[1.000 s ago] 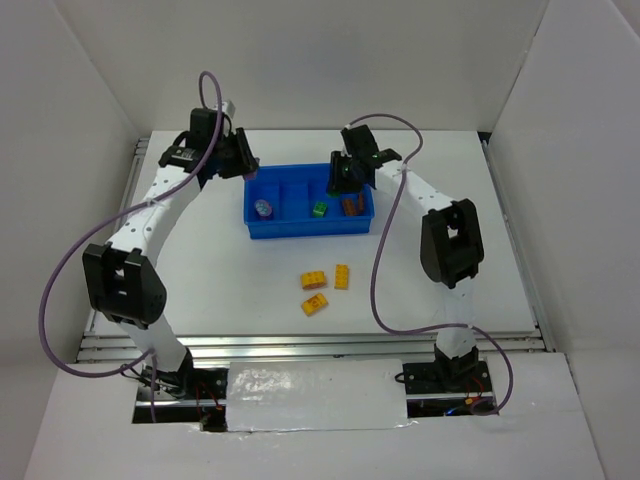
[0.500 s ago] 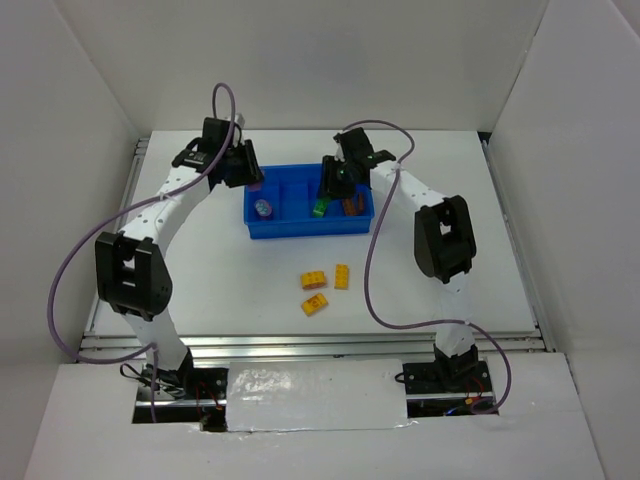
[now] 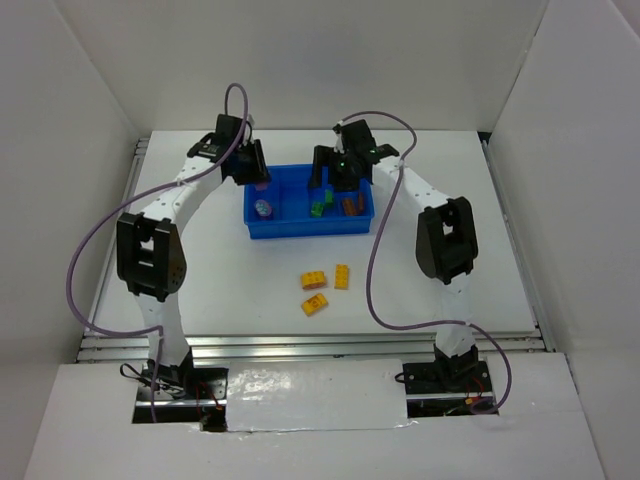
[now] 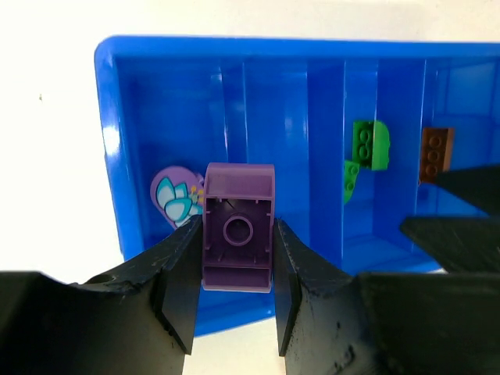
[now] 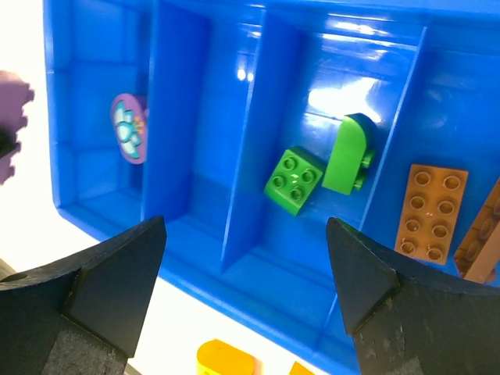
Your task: Sort the legos into containers by color
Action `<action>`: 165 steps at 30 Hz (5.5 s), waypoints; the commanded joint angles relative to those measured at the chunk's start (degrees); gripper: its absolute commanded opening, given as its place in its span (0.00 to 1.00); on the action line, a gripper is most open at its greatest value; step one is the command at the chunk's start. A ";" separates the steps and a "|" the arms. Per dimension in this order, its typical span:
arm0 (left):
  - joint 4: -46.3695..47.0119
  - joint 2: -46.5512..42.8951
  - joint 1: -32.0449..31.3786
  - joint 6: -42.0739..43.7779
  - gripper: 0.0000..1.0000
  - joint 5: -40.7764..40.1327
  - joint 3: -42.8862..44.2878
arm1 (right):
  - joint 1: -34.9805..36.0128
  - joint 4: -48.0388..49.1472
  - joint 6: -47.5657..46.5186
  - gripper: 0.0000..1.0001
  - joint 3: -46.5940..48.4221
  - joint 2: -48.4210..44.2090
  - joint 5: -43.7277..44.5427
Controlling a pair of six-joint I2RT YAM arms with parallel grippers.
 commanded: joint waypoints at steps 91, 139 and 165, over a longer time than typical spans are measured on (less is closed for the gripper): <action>-18.55 -22.05 0.84 -6.16 1.00 -16.12 -6.01 | 15.17 -9.45 18.71 0.53 -38.26 -14.93 20.05; -9.32 -25.84 -10.23 -2.03 0.94 -7.33 -23.24 | 8.66 -0.04 1.13 0.17 19.92 13.01 11.89; -16.97 -0.36 -30.34 3.74 1.00 0.65 -7.42 | -8.39 -3.13 14.68 1.00 -32.60 -43.22 14.89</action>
